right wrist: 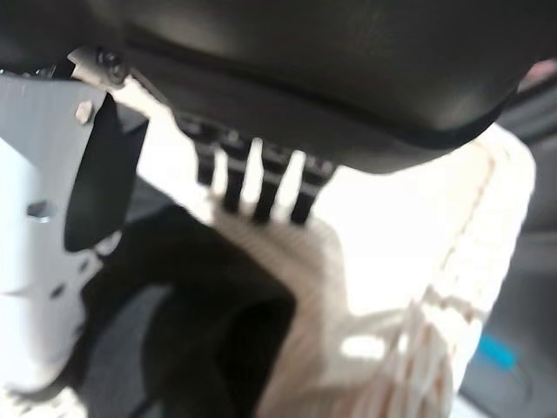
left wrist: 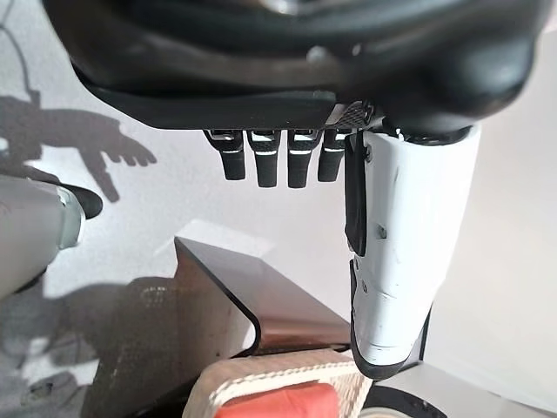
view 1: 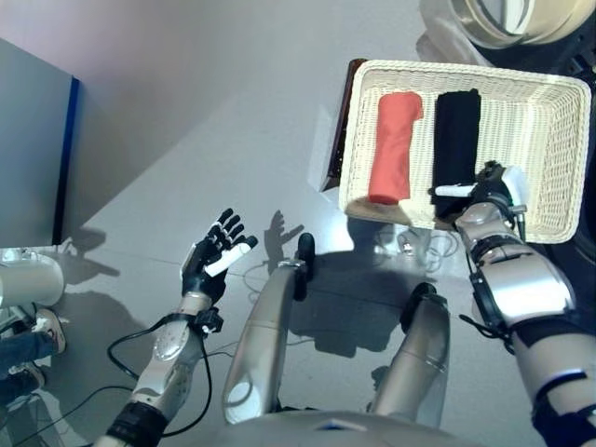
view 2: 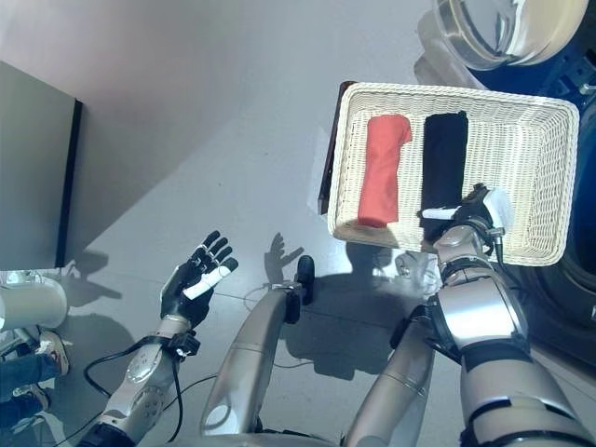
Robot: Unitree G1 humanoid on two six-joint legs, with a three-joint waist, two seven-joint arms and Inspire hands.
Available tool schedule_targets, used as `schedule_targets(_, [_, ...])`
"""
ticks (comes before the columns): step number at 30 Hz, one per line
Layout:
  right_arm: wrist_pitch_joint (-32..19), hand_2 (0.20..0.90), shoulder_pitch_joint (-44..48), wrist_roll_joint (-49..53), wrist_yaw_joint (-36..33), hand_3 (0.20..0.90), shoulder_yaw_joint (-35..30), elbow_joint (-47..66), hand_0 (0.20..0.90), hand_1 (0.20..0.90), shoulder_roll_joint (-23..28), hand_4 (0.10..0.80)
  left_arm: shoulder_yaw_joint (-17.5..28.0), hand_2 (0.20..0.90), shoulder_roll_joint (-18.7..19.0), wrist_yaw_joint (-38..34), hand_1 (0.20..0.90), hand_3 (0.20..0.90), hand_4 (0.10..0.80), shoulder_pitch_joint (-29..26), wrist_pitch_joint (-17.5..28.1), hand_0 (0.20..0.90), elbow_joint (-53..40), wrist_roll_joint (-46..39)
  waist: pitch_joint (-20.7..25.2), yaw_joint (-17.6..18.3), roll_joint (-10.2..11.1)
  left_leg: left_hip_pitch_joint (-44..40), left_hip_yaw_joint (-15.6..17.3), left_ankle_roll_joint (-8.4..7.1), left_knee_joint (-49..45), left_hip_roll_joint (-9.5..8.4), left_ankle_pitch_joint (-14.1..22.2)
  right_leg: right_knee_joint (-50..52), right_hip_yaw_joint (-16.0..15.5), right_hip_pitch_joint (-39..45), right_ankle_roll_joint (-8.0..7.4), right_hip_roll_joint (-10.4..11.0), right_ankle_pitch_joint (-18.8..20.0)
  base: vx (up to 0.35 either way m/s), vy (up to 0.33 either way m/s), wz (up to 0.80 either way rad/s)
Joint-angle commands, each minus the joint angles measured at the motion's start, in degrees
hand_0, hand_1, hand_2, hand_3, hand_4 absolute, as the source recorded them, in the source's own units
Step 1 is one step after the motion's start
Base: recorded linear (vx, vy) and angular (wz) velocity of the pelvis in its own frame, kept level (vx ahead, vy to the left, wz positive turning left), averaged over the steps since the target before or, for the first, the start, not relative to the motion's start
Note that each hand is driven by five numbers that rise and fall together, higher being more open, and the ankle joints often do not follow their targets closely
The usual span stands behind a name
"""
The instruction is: Pick up the clothes and place them into the washing machine
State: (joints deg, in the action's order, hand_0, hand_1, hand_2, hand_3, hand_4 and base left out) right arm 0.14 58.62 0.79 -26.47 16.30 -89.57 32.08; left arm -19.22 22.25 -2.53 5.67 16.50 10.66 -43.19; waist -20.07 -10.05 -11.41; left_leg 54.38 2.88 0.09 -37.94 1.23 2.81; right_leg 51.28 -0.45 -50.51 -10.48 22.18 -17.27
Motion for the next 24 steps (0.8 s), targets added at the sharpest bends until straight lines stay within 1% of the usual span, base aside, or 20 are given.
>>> schedule_targets(1, [-0.25, 0.2, 0.44, -0.16, 0.51, 0.2, 0.52, 1.66, 0.2, 0.2, 1.49, 0.3, 2.39, 0.9, 0.56, -0.09, 0.9, 0.9, 0.8, -0.06, 3.12, 0.9, -4.16, 1.39, 1.86, -0.65, -0.45, -1.55, -1.34, -4.13, -6.94, 2.78, 8.06, -4.01, 2.51, -1.69, 1.57, -0.79, 7.44, 0.0, 0.0, 0.0])
schedule_targets(9, [-0.33, 0.2, -0.54, 0.26, 0.57, 0.2, -0.53, 1.77, 0.2, 0.2, 1.56, 0.3, 2.71, 0.9, 0.74, 0.09, 0.9, 0.9, 0.8, 0.12, 3.02, 0.9, -4.3, 1.27, 2.16, -0.46, -0.37, -1.0, -1.19, -4.12, -7.06, 2.88, 8.06, -3.89, 2.93, -2.45, 1.54, -0.87, 7.45, 0.0, 0.0, 0.0])
schedule_targets(13, [-1.96, 0.2, -1.88, 5.89, -0.35, 0.2, -4.4, 3.02, 0.2, 0.2, 1.66, 0.3, 3.25, 0.9, 0.64, -0.22, 0.9, 0.9, 0.8, 0.08, 3.21, 0.9, -3.8, 1.41, 2.27, -0.13, -0.26, -1.58, -1.09, -4.17, -6.67, 3.02, 8.06, -4.06, 2.84, -2.03, 1.56, -0.94, 7.42, 0.0, 0.0, 0.0])
schedule_targets(15, [-4.27, 0.2, -3.4, 10.27, -1.34, 0.2, -6.39, 6.04, 0.2, 0.2, 1.65, 0.3, 3.64, 0.9, 0.63, -0.51, 0.9, 0.9, 0.8, -0.13, 3.49, 0.9, -3.71, 1.31, 2.22, 0.4, 0.05, -1.98, -1.04, -4.2, -6.36, 3.18, 8.07, -4.23, 2.98, -1.86, 1.56, -1.15, 7.45, -0.044, 0.004, 0.0])
schedule_targets(16, [-5.89, 0.2, -4.43, 12.09, -1.94, 0.2, -7.13, 8.38, 0.2, 0.2, 1.6, 0.3, 3.95, 0.9, 0.58, -0.68, 0.9, 0.9, 0.8, -0.21, 3.74, 0.9, -3.64, 1.22, 1.94, 0.87, 0.33, -1.64, -0.75, -3.84, -5.25, 3.22, 5.72, -5.62, 2.94, -2.17, 1.89, -1.35, 9.78, -0.09, 0.01, -0.01])
schedule_targets(18, [-9.33, 0.2, -7.98, 15.32, -2.67, 0.2, -8.55, 14.35, 0.2, 0.2, 0.84, 0.3, 4.63, 0.9, 0.29, -1.12, 0.9, 0.9, 0.8, 0.09, 4.22, 0.9, -3.57, 0.83, 1.66, 1.99, 1.01, -1.95, -0.76, -3.97, -5.18, 3.55, 5.65, -5.81, 3.14, -2.02, 2.0, -1.8, 9.8, -0.044, 0.003, 0.0])
schedule_targets(21, [-13.11, 0.2, -13.06, 18.17, -3.34, 0.2, -10.71, 21.51, 0.2, 0.2, -0.22, 0.3, 5.5, 0.9, -0.17, -1.48, 0.9, 0.9, 0.8, 0.61, 4.64, 0.9, -3.11, 0.49, 1.41, 3.47, 2.04, -2.55, -0.76, -4.21, -4.49, 4.21, 5.49, -6.46, 3.07, -1.61, 2.11, -2.29, 10.04, 0.011, -0.015, -0.02])
schedule_targets(23, [-15.96, 0.2, -17.15, 20.75, -3.64, 0.2, -13.23, 25.85, 0.2, 0.2, -1.17, 0.3, 5.82, 0.9, -0.31, -1.7, 0.9, 0.9, 0.8, 0.86, 5.17, 0.9, -2.68, 0.39, 1.15, 4.37, 2.48, -3.06, -0.87, -4.41, -3.61, 4.57, 5.3, -7.43, 2.75, -1.02, 2.01, -2.58, 10.27, 0.013, -0.032, -0.23])
schedule_targets(24, [-15.94, 0.2, -17.27, 20.73, -3.66, 0.2, -13.3, 25.94, 0.2, 0.2, -1.19, 0.3, 5.78, 0.9, -0.27, -1.7, 0.9, 0.9, 0.8, 0.89, 5.18, 0.9, -2.67, 0.38, 1.17, 4.34, 2.5, -3.13, -0.87, -4.42, -3.56, 4.57, 5.29, -7.47, 2.74, -0.95, 2.01, -2.58, 10.28, 0.027, -0.029, -0.2])
